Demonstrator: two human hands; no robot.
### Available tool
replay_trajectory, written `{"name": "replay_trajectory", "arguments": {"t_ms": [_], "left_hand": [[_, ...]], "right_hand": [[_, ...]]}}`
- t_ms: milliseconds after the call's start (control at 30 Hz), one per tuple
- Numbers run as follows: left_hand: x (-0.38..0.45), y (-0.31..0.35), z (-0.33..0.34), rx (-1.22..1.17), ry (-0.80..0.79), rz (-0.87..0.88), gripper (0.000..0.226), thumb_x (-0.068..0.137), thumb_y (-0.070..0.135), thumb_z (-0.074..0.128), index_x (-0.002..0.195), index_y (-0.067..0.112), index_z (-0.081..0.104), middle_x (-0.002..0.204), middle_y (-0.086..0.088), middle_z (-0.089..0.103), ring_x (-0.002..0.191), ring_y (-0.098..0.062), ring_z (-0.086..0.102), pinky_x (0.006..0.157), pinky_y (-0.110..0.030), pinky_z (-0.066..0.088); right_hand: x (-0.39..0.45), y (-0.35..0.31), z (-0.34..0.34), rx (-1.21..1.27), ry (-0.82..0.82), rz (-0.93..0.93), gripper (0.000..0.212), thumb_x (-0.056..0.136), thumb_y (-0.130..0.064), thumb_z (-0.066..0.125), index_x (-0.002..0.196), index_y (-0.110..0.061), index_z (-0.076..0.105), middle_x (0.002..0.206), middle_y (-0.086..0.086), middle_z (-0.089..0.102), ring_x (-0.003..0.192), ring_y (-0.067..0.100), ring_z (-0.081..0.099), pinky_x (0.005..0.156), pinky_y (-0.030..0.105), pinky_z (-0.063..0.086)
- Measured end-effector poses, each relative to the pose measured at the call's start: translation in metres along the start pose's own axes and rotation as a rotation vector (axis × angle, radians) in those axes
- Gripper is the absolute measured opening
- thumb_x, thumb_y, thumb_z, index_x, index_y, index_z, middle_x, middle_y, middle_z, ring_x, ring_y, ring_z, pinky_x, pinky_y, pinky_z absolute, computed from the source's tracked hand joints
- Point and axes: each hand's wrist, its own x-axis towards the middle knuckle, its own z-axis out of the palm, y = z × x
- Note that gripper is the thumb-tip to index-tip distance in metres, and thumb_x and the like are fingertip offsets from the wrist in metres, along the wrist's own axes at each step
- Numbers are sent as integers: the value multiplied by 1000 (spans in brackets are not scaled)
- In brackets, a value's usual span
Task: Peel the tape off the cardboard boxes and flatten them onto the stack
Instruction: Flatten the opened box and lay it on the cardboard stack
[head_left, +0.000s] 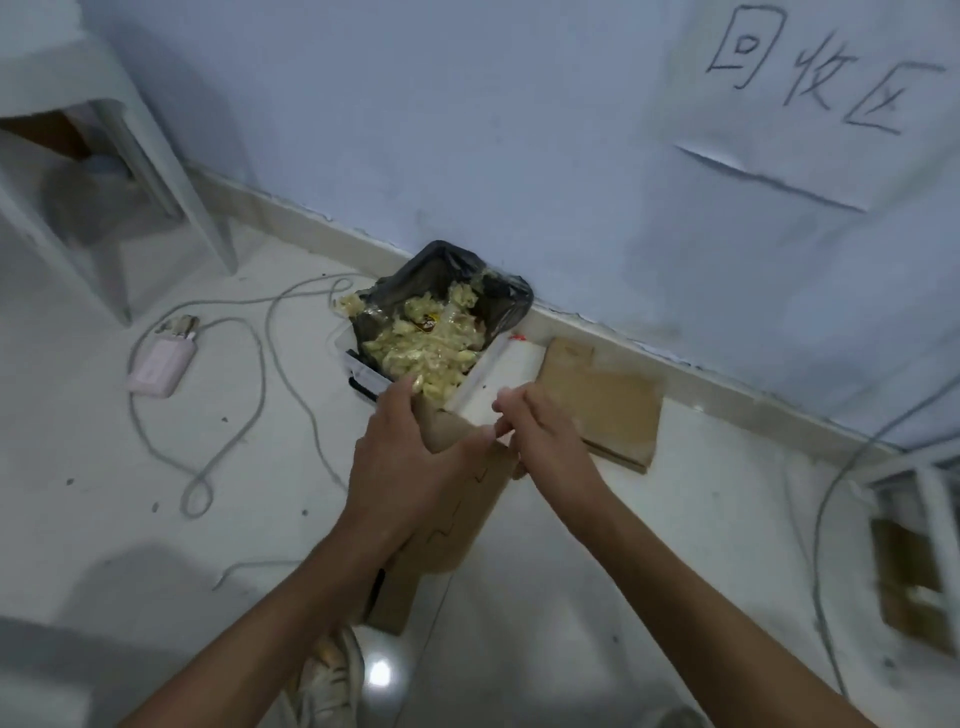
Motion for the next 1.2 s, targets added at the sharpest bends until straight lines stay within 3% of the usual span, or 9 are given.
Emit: {"name": "replay_trajectory", "arguments": {"t_ms": [133, 200, 433, 533, 600, 867, 967, 1067, 1200], "left_hand": [[-27, 23, 49, 4, -216, 22, 94, 79, 74, 69, 156, 35, 31, 155, 8, 43, 134, -13, 47, 102, -27, 45], [-41, 24, 66, 26, -208, 65, 71, 88, 53, 75, 149, 32, 46, 146, 8, 54, 119, -7, 52, 88, -19, 43], [-56, 44, 98, -68, -160, 100, 33, 101, 25, 62, 134, 25, 66, 116, 14, 68, 105, -1, 64, 81, -10, 46], [-52, 51, 103, -104, -197, 119, 22, 99, 16, 63, 105, 32, 77, 97, 19, 76, 92, 1, 69, 72, -10, 50], [-51, 51, 107, -113, -219, 108, 21, 99, 16, 64, 104, 28, 80, 94, 16, 78, 90, 0, 71, 73, -13, 52], [-20, 46, 91, -170, -304, -12, 18, 102, 15, 62, 109, 20, 77, 93, 3, 79, 92, -18, 73, 80, -31, 60], [-16, 48, 90, -141, -319, -5, 18, 102, 16, 62, 107, 23, 79, 94, 1, 80, 93, -19, 75, 88, -40, 61], [-20, 49, 93, -87, -300, 43, 17, 101, 19, 64, 99, 26, 80, 91, 1, 80, 93, -23, 75, 92, -50, 60], [-28, 51, 95, -16, -288, 123, 12, 97, 21, 70, 97, 24, 81, 88, 8, 80, 88, -12, 76, 89, -46, 61]], "right_hand": [[-57, 46, -37, 18, 118, -56, 29, 109, -55, 38, 116, -41, 63, 120, -16, 61, 118, 9, 57, 102, 39, 51], [-74, 61, -54, 80, 193, -30, 29, 109, -55, 39, 124, -44, 61, 130, -18, 58, 125, 4, 53, 107, 35, 46], [-97, 84, -85, -163, 264, -135, 61, 93, -47, 73, 146, -43, 42, 153, -11, 42, 141, 12, 41, 117, 40, 42], [-102, 103, -89, -151, 343, -148, 85, 86, -27, 82, 154, -41, 32, 160, -11, 34, 145, 12, 38, 117, 38, 42], [-103, 113, -89, -143, 365, -115, 89, 86, -20, 81, 156, -40, 29, 161, -13, 31, 143, 8, 39, 110, 27, 42], [-91, 131, -150, -10, 170, 40, 57, 96, -29, 75, 145, -42, 48, 124, -8, 69, 106, 9, 69, 97, 43, 61], [-85, 136, -144, -267, 230, 25, 77, 92, -35, 78, 155, -43, 33, 145, -5, 56, 126, 14, 58, 106, 43, 54], [-82, 125, -126, -709, 234, -222, 71, 89, -33, 71, 152, -38, 38, 161, -1, 37, 144, 23, 37, 116, 45, 40], [-84, 113, -108, -942, 229, -317, 47, 92, -45, 70, 134, -26, 58, 142, -1, 57, 129, 22, 52, 109, 40, 43]]}}
